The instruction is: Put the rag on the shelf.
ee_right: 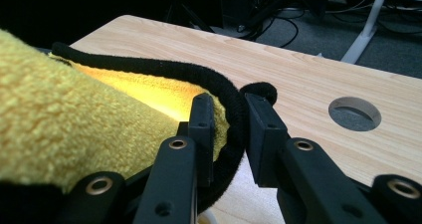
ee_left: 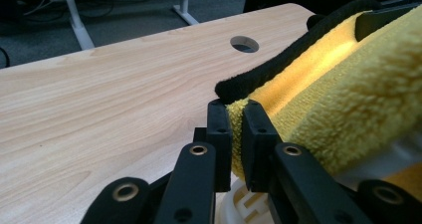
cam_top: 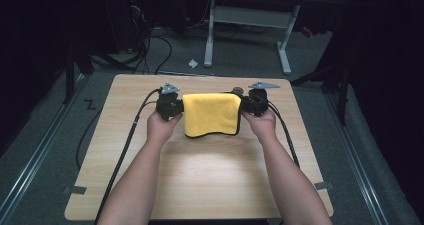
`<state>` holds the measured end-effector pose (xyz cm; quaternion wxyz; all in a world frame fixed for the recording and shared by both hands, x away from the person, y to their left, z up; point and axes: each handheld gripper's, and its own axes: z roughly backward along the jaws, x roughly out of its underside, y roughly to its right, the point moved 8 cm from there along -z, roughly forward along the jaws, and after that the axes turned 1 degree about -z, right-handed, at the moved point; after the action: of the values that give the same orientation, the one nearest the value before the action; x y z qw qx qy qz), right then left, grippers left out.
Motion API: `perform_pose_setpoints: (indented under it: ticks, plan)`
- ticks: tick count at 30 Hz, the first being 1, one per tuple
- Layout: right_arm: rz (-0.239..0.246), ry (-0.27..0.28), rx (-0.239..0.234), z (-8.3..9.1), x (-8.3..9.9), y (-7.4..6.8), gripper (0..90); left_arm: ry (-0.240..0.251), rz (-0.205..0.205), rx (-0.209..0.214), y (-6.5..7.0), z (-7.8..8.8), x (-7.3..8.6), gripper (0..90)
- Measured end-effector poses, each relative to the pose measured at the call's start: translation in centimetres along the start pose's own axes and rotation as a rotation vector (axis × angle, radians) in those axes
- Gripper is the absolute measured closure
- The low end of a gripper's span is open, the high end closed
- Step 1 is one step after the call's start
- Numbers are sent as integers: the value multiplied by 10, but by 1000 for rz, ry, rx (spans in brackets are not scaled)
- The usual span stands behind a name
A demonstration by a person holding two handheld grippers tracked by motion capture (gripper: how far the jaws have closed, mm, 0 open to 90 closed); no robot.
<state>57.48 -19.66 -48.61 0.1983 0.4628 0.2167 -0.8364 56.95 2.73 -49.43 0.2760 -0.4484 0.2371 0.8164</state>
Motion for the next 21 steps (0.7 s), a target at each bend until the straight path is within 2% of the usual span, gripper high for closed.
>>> perform_pose_setpoints:
  ticks: [3, 5, 10, 15, 21]
  plan:
    - [-14, 2, 4, 1, 1, 2, 714, 0, 11, -1, 0, 0, 1, 815]
    - [-17, 5, 20, 2, 0, 4, 663, -2, 21, -3, -1, 1, 0, 766]
    - [-7, 36, 70, 11, -10, 10, 622, -18, 32, -26, -6, 3, 1, 754]
    - [11, 41, 99, 18, -18, 14, 618, -16, 37, -49, -12, 7, 0, 737]
    - [13, 38, 107, 19, -21, 16, 617, 6, 53, -63, -17, 12, -5, 723]
